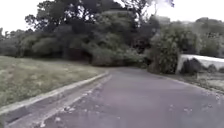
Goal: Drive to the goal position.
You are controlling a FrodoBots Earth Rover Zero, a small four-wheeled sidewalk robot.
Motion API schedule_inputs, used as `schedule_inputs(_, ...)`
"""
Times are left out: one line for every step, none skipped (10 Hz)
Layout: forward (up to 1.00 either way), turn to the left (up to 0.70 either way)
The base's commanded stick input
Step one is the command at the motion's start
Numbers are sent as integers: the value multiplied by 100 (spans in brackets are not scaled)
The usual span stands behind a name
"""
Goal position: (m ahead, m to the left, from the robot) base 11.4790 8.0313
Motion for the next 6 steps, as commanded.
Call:
schedule_inputs(70, 0)
schedule_inputs(70, 0)
schedule_inputs(70, 0)
schedule_inputs(70, 0)
schedule_inputs(70, 0)
schedule_inputs(70, 0)
